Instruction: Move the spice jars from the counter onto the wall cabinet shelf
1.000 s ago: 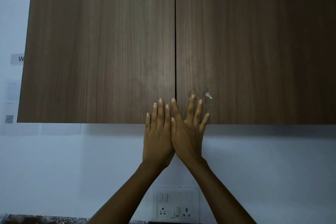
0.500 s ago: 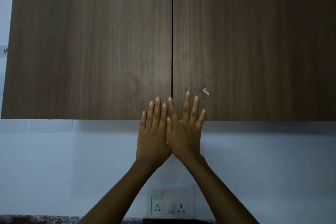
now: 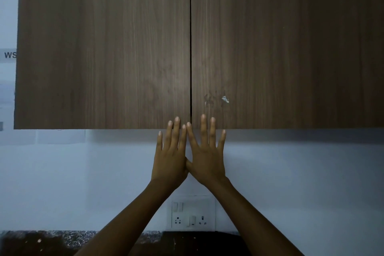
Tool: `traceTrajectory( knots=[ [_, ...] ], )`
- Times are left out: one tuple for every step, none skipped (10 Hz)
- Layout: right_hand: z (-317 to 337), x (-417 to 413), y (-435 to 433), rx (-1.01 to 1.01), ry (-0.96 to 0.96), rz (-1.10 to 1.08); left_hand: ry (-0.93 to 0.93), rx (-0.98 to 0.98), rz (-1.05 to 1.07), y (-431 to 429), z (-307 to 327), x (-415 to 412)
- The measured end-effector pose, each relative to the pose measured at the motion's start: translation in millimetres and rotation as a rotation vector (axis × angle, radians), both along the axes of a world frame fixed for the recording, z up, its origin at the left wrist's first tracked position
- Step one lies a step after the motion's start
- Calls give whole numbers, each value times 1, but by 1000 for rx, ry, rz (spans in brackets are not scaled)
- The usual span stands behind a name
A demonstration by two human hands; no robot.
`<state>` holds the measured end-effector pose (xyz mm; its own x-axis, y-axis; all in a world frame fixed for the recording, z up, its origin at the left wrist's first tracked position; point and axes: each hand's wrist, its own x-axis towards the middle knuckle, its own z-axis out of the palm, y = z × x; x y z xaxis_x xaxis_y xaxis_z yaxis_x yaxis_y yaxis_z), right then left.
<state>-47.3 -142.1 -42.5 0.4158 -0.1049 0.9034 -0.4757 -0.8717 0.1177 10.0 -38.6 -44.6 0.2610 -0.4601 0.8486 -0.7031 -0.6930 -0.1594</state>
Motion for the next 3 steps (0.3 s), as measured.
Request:
traceTrajectory(
  knots=[
    [5, -4, 9, 89, 92, -30, 44, 77, 4, 10, 6, -9],
    [16, -21, 24, 138, 185, -13, 121, 177, 45, 20, 16, -24],
    [22, -37, 34, 216, 380, 43, 154, 262, 48, 29, 15, -36]
  ],
)
